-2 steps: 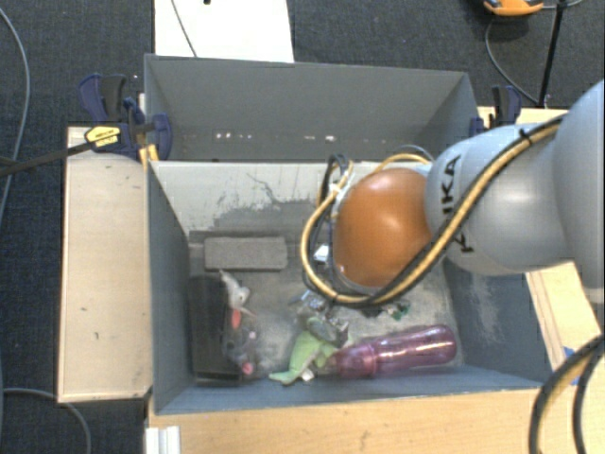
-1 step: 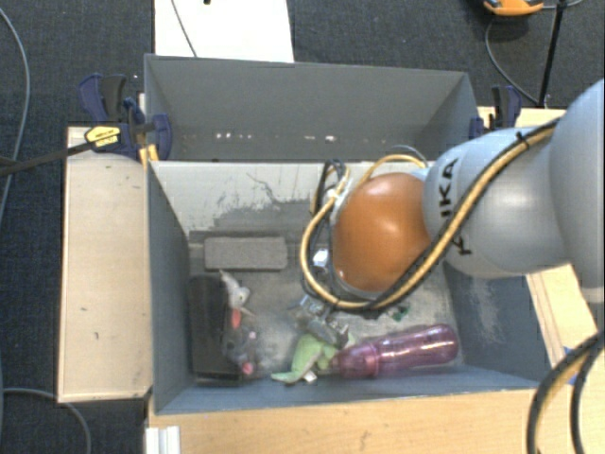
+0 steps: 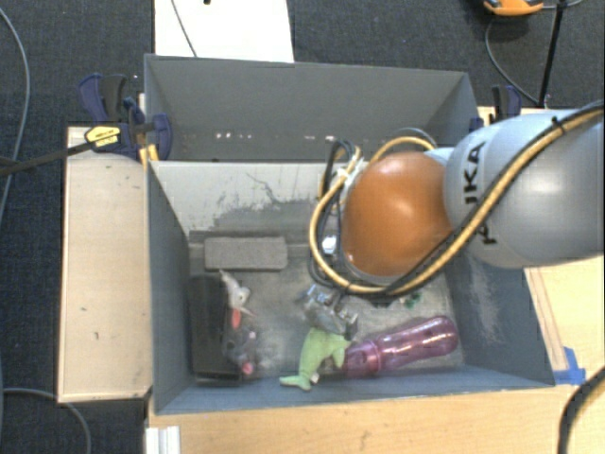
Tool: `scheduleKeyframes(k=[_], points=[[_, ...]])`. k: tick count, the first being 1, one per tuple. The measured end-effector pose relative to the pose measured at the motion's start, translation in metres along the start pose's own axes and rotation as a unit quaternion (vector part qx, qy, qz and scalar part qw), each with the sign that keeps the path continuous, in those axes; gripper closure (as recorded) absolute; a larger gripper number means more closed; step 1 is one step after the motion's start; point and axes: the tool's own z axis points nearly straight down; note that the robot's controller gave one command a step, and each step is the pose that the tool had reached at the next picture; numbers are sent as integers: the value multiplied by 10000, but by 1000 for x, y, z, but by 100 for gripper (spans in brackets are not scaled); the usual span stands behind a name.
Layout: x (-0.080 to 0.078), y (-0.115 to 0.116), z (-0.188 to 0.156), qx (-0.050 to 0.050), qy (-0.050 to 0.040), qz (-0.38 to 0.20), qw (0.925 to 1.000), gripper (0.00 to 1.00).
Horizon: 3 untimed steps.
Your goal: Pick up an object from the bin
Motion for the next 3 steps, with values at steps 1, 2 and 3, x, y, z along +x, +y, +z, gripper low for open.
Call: scheduleKeyframes(k=[1, 2, 3], points=[[-8, -17, -54, 15, -20, -444, 9990, 100], [-12, -16, -82, 51, -46, -703, 9975, 100], [17, -13, -42, 35, -57, -863, 9962, 100]])
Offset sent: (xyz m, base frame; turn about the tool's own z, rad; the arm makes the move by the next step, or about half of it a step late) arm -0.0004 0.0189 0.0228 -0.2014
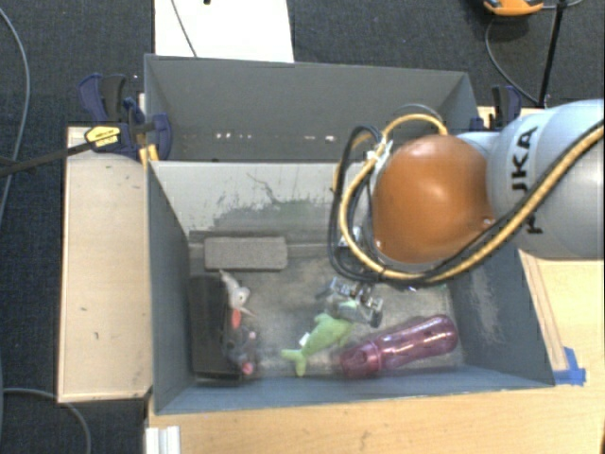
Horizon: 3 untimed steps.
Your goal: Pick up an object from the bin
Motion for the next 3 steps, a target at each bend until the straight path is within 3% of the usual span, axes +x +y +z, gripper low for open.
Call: scheduleKeyframes(k=[1, 2, 3], points=[[20, -3, 25, -22, 42, -365, 9993, 100], [13, 11, 12, -1, 3, -562, 9984, 100], [-12, -13, -21, -27, 20, -730, 9973, 100]])
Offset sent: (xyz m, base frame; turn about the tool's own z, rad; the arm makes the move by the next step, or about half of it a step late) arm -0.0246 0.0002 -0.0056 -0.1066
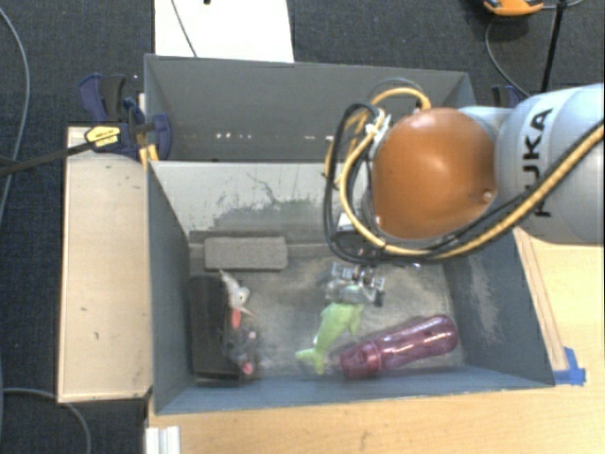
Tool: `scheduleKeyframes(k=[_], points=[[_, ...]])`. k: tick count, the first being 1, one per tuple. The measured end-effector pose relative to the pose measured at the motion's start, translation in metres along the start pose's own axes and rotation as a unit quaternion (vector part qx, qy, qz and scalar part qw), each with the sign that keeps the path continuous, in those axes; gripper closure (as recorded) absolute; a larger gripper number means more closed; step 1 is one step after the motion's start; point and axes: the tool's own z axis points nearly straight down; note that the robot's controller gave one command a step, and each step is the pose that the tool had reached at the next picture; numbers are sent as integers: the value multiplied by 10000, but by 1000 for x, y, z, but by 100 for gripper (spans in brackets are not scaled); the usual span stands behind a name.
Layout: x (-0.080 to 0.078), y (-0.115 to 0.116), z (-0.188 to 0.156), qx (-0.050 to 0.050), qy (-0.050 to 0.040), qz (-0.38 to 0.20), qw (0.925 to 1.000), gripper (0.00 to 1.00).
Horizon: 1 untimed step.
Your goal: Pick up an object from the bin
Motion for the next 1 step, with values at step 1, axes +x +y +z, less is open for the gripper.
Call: scheduleKeyframes(k=[1], points=[[-44, 11, 0, 52, -15, -616, 9981, 100]])
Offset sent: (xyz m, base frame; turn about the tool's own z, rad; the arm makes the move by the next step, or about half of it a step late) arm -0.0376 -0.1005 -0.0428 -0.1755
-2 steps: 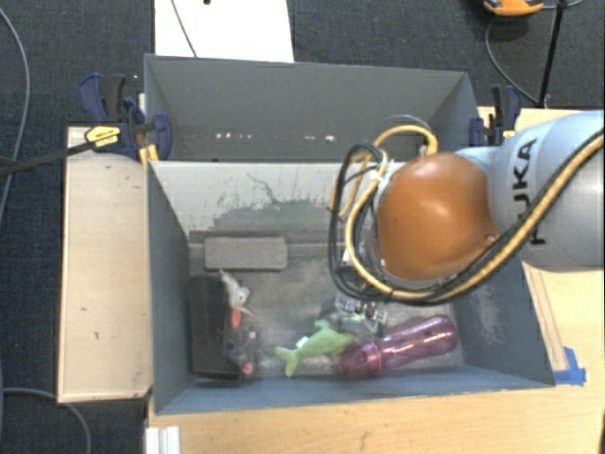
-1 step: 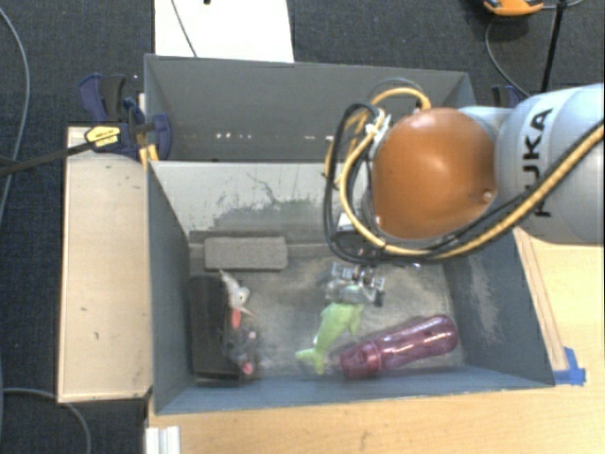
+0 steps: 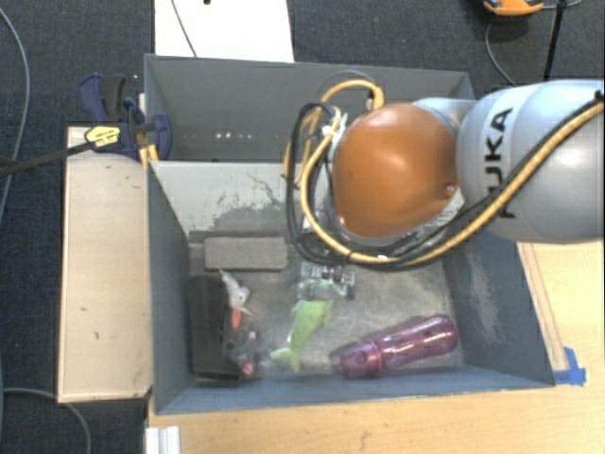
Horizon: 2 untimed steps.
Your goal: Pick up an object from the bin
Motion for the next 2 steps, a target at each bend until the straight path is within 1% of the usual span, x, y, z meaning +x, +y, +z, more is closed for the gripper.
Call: scheduleKeyframes(k=[1, 2], points=[[15, 13, 13, -38, -33, -403, 9992, 100], [74, 5, 33, -4, -10, -258, 9997, 100]])
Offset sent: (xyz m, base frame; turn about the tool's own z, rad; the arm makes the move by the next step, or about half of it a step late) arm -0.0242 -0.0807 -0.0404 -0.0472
